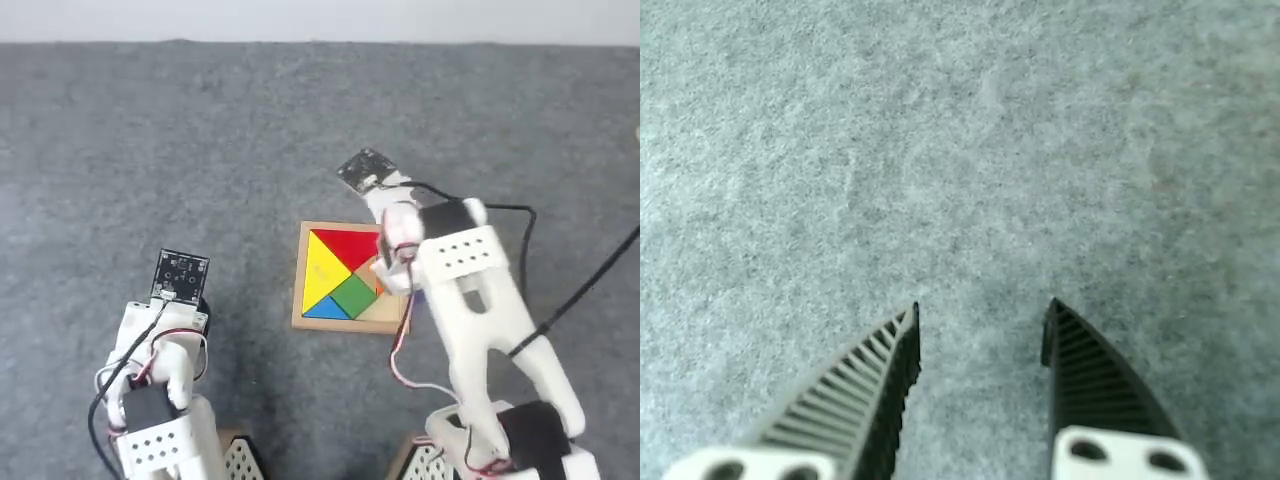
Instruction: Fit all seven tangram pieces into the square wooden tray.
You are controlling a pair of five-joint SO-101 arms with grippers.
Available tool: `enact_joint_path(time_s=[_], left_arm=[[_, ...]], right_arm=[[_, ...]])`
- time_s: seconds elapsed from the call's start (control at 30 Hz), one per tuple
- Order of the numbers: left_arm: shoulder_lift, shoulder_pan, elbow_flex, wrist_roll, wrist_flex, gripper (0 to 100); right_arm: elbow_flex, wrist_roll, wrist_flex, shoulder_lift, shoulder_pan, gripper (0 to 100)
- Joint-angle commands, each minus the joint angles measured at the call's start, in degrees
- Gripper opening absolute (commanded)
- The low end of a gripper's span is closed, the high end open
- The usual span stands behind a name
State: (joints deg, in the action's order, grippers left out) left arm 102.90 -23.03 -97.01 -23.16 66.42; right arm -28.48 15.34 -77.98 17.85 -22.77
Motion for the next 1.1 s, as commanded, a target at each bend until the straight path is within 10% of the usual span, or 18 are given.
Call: enact_joint_path(time_s=[0.0,0.37,1.07], left_arm=[[0.4,-0.4,0.6,-0.3,0.4,19],[0.4,-0.4,0.6,-0.3,0.4,19],[0.4,-0.4,0.6,-0.3,0.4,19]], right_arm=[[1.6,-20.0,0.7,2.7,-0.2,12.8],[-4.7,-55.6,1.4,2.8,-3.5,13.1],[-13.2,-71.3,18.8,2.9,-8.7,13.5]])
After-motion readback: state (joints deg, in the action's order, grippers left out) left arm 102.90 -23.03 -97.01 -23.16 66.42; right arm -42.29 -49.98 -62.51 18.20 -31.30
